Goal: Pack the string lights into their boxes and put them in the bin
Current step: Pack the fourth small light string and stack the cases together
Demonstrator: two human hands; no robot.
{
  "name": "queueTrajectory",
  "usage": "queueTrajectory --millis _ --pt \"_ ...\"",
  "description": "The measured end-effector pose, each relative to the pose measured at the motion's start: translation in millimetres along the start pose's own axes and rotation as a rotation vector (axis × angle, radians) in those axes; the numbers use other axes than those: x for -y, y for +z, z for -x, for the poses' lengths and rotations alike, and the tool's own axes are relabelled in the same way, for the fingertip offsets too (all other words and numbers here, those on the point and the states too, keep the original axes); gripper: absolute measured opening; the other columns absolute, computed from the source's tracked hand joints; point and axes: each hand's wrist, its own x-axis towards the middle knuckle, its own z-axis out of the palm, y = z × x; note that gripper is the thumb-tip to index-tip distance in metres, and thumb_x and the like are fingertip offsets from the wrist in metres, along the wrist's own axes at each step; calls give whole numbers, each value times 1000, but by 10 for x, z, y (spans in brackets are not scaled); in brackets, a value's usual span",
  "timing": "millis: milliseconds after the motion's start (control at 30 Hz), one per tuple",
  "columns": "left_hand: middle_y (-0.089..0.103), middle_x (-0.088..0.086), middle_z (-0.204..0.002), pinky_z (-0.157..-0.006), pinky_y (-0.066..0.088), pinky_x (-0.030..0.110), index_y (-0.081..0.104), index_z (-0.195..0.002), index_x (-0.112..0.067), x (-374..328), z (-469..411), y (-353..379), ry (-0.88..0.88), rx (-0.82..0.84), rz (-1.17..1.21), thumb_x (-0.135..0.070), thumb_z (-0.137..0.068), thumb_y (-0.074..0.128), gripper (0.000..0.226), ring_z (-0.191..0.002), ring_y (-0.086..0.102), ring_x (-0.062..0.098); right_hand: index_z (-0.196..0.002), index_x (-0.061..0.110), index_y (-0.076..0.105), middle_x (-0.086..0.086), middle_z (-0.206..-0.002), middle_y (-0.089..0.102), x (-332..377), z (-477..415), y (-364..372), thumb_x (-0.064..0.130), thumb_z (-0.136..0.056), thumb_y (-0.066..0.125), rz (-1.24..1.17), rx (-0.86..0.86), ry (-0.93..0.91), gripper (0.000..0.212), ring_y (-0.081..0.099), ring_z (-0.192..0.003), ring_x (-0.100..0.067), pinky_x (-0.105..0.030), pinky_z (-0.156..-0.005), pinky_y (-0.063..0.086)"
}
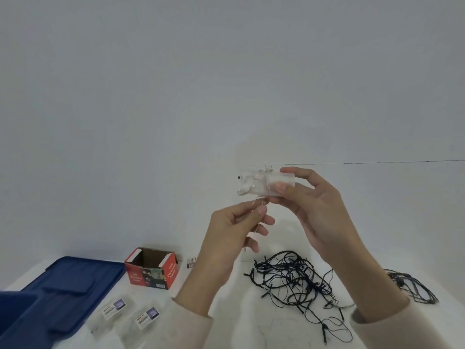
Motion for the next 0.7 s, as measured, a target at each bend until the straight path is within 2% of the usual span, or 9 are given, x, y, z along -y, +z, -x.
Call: queueTrajectory --millis 133,233,267,333,400,467,567,633,700 --pt "73 2 -72 -36 41 19 64 -112 -14 2 87 52 -18 10 -208 -11 -91 57 23 -43 58 11 -99 25 62 -9 -80 74 -40 -1 12 9 -83 69 308 -131 -150 23 70 -77 -20 -27 -82 50" --pt "72 -3 -79 -46 48 20 62 -120 -17 31 141 76 58 -9 -601 -16 -94 52 28 -46 60 8 -98 28 62 -3 -73 70 -74 -30 -18 12 -82 70 423 -182 -237 24 64 -72 -23 -25 -76 51" --pt "71 -4 -83 -55 52 22 62 -120 -21 16 159 79 115 -19 -766 -21 -95 49 28 -51 62 9 -98 29 62 1 -73 69 -86 -33 -32 12 -82 70 453 -182 -253 24 63 -71 -19 -19 -73 51" --pt "70 -5 -91 -74 53 31 63 -115 -24 -69 193 76 222 -42 -1059 -28 -98 42 28 -69 66 16 -98 31 61 -4 -82 67 -120 -24 -59 13 -83 69 538 -160 -291 25 64 -78 -12 -13 -77 49" --pt "68 -4 -97 -81 49 36 60 -111 -23 -196 214 75 297 -70 -1280 -31 -99 35 29 -85 63 20 -96 33 60 1 -82 64 -153 -4 -79 14 -84 69 640 -134 -314 24 62 -81 -7 -16 -82 50" --pt "64 -5 -100 -79 46 34 57 -110 -26 -316 216 66 400 -88 -1447 -32 -100 31 28 -94 58 19 -95 36 59 10 -82 62 -169 15 -88 15 -84 69 709 -98 -295 26 62 -82 -4 -19 -84 50" --pt "59 -6 -99 -72 41 31 58 -108 -27 -478 156 0 543 -70 -1524 -30 -100 35 25 -98 52 16 -94 38 59 7 -90 68 -153 34 -103 14 -84 68 751 -10 -253 28 66 -87 -6 -23 -85 50" --pt "59 -7 -96 -72 44 33 62 -103 -25 -533 73 -88 639 -30 -1487 -27 -98 43 21 -96 50 14 -94 35 61 2 -88 69 -118 46 -118 11 -83 69 727 51 -217 28 67 -83 -7 -17 -81 49" --pt "61 -5 -88 -70 45 35 67 -96 -21 -545 -38 -193 731 14 -1417 -25 -94 50 18 -88 50 15 -94 30 63 -7 -85 70 -75 59 -133 7 -81 70 661 103 -168 28 67 -80 -17 -22 -77 53"
